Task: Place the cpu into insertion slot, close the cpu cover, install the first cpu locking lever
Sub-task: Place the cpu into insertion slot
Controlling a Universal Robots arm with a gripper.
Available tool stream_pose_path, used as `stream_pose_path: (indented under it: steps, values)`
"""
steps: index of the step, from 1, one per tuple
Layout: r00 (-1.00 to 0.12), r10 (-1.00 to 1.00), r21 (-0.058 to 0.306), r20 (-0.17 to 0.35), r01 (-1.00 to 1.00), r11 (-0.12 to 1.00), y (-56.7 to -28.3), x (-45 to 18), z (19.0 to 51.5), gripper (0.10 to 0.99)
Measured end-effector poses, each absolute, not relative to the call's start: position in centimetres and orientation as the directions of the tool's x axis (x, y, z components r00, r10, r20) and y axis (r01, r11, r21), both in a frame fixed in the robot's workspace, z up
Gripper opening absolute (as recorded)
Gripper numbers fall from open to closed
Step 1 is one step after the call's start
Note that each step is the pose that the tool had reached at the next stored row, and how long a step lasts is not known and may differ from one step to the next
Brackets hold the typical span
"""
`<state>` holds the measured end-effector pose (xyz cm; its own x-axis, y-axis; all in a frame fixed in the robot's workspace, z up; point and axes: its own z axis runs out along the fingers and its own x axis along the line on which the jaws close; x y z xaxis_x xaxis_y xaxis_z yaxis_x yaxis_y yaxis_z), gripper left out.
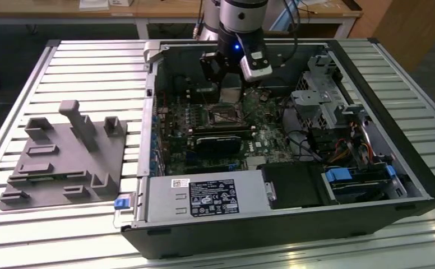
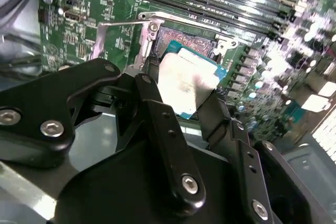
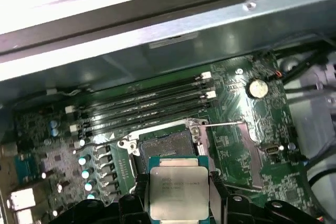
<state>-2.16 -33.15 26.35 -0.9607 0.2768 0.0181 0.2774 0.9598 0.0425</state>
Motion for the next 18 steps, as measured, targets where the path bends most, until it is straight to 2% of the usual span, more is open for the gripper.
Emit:
stream_pose_path:
  steps: [18]
  values:
    - [-0.821,0.571,0.043,0.018,0.571,0.820,-33.15,-2.16,26.04,0.537]
